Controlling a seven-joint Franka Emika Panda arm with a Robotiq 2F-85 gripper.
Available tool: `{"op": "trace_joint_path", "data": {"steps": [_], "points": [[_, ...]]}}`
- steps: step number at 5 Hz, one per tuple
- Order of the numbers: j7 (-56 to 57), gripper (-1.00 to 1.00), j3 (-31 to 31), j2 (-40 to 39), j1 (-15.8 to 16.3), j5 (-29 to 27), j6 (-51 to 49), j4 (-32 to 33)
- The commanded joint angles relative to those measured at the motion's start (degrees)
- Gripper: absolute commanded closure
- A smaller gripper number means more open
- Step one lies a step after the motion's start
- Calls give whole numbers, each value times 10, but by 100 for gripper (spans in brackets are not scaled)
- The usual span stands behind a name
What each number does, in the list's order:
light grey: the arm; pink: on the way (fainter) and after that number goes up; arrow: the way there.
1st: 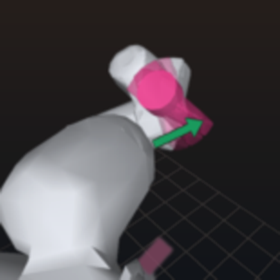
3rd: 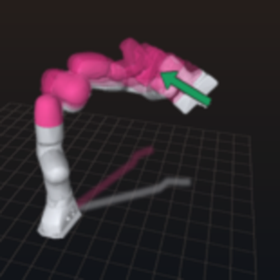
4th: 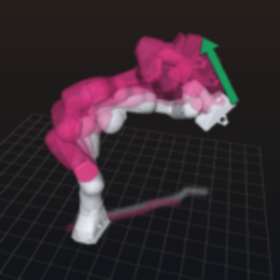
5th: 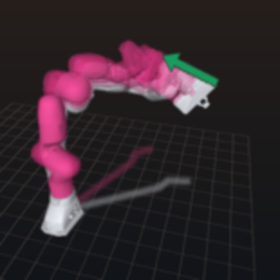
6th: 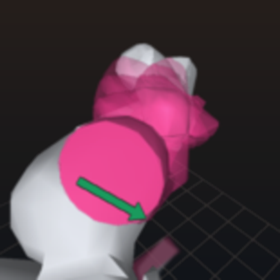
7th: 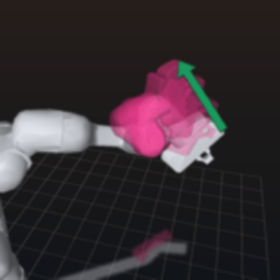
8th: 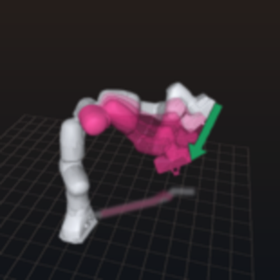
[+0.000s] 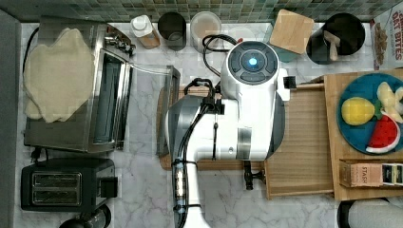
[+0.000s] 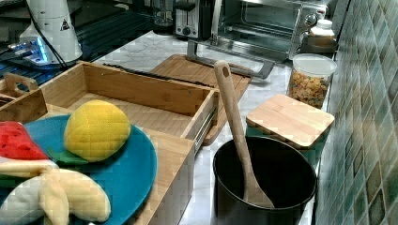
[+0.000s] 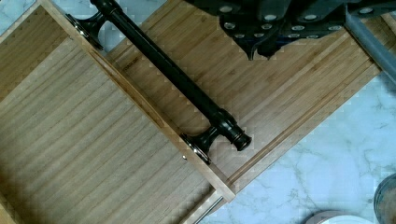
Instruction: Close the drawer.
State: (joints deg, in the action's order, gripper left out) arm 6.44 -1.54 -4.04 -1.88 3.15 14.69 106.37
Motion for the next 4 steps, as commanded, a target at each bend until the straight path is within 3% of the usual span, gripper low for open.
{"op": "trace_joint_path", "data": {"steps": [1,3,4], "points": [[18,100,2,10,1,1,1,14],[210,100,8,63,-2,-38,43,102],[289,100,11,92,6,-51,115,168]]}}
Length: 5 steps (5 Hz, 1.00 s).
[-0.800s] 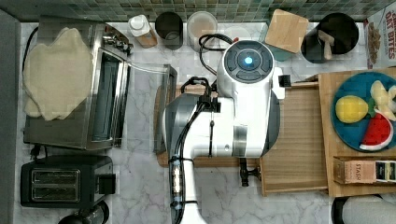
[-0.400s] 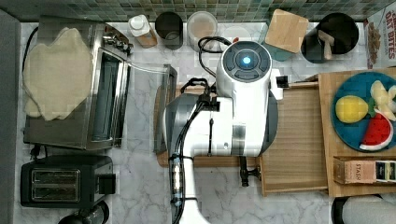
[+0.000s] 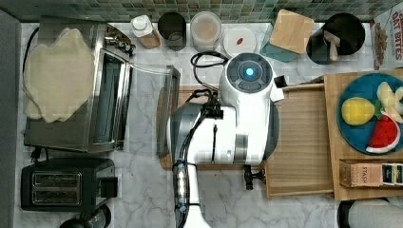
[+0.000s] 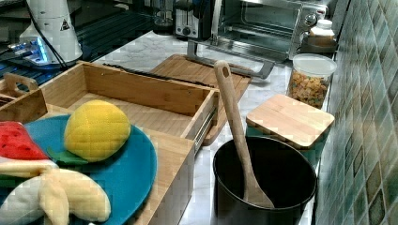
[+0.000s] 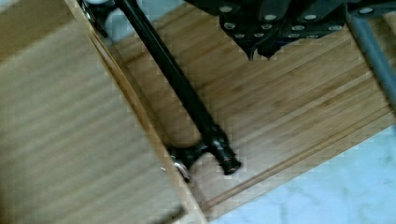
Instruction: Close the drawer.
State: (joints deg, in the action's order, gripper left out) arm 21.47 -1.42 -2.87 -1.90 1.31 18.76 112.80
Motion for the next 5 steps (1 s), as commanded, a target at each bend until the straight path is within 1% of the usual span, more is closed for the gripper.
{"op": "trace_joint_path", "data": {"steps": [1,2,3,4,5], "points": [[175,100,7,71,9,-26,89,121],[175,100,9,54,10,6,107,134],[201,100,8,21,8,6,150,151],[205,100,12,30,10,20,188,194],[204,100,15,35,12,17,217,233]]}}
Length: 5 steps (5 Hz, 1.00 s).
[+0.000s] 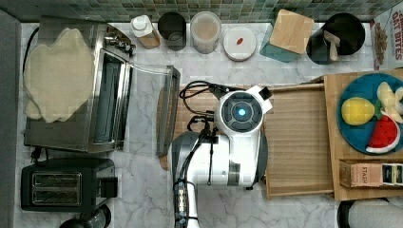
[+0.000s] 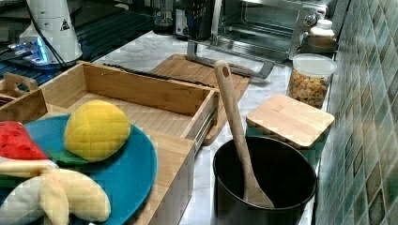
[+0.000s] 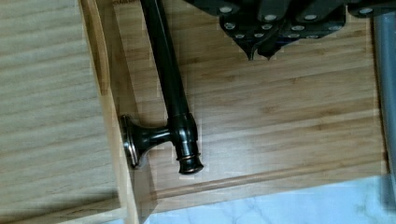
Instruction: Close the drawer.
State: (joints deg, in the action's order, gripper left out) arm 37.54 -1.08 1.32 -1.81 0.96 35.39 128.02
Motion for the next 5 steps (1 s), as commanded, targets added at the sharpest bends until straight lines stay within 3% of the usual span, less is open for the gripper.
{"op": "trace_joint_path", "data": {"steps": [1,4,5], "points": [[44,100,12,-8,9,45,89,105],[100,100,-12,-55,-15,84,175,117],[97,100,-12,-75,-23,64,212,128]]}}
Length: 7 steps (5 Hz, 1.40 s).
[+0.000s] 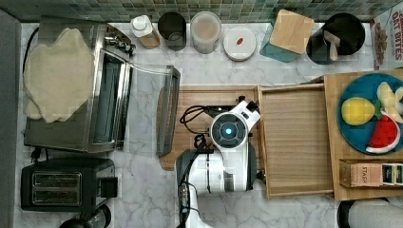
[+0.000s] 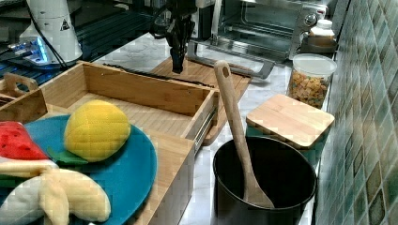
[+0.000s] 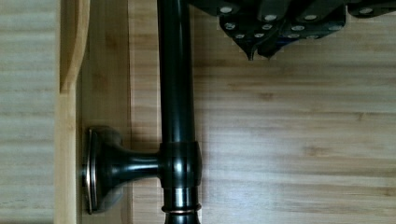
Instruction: Close the drawer.
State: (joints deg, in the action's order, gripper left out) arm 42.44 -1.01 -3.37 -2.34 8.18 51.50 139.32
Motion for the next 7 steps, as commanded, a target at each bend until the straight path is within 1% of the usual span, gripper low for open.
{"op": "trace_joint_path", "data": {"steps": [1,2,3,4,5,6,7], "points": [[32,100,-20,-6,-21,7,18,17],[33,100,-38,22,-30,24,15,27],[86,100,-50,25,-52,10,68,39],[131,100,-57,12,-76,-7,69,17],[210,100,-82,-3,-97,-30,38,-21],[256,100,-102,-38,-130,-70,30,-70],[307,100,-127,-72,-169,-99,-31,-146]]}}
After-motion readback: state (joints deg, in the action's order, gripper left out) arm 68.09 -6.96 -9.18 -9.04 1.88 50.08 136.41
